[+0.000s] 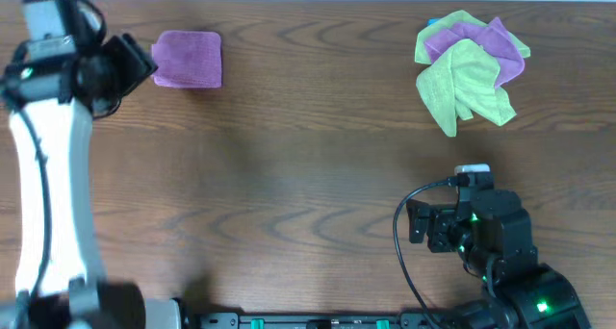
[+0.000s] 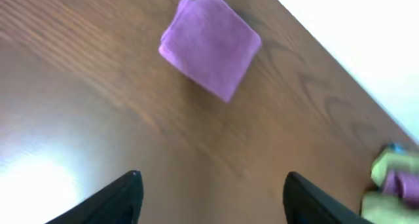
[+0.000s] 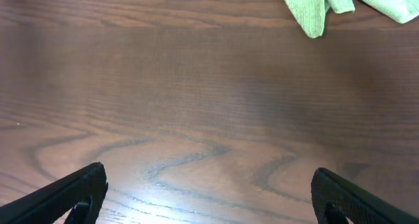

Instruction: Fold the cloth

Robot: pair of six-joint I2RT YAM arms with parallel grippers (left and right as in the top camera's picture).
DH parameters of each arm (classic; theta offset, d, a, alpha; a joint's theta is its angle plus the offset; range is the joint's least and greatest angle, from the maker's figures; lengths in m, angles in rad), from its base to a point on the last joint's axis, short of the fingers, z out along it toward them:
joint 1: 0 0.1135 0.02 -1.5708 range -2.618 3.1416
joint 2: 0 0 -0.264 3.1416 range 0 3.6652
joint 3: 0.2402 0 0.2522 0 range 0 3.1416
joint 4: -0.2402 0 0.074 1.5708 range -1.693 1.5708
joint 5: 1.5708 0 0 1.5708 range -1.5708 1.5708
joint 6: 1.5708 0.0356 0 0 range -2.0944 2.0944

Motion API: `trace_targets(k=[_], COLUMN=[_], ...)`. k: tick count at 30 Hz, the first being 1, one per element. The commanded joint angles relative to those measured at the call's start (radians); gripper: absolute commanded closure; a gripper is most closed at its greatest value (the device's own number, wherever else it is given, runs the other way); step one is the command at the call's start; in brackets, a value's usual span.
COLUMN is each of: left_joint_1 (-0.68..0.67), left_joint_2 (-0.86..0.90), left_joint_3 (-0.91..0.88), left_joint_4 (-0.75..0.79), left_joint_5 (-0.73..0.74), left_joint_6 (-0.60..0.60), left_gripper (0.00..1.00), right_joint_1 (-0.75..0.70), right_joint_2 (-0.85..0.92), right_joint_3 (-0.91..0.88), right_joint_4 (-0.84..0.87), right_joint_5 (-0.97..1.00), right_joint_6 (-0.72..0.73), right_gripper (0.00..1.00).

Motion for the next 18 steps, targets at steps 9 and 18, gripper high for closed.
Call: trace_targets(k=[9,18], left_joint_1=[0.006,-0.001], left_joint_2=[-0.413,-0.639], left_joint_3=[0.024,-0.117], left_joint_4=[-0.438,-0.502], left_joint_5=[-0.076,-0.127], left_joint_6=[0.145,0.240], left_gripper=[0.05,0.05], right_joint_1=[-0.008,-0.008], right_joint_2=[-0.004,-0.004], right_joint_3=[-0.004,-0.004], right_joint_4=[-0.001,-0.001], right_joint_5=[0.001,0.001], right_joint_6=[0.017,0.017], right_gripper=[0.01,0.01])
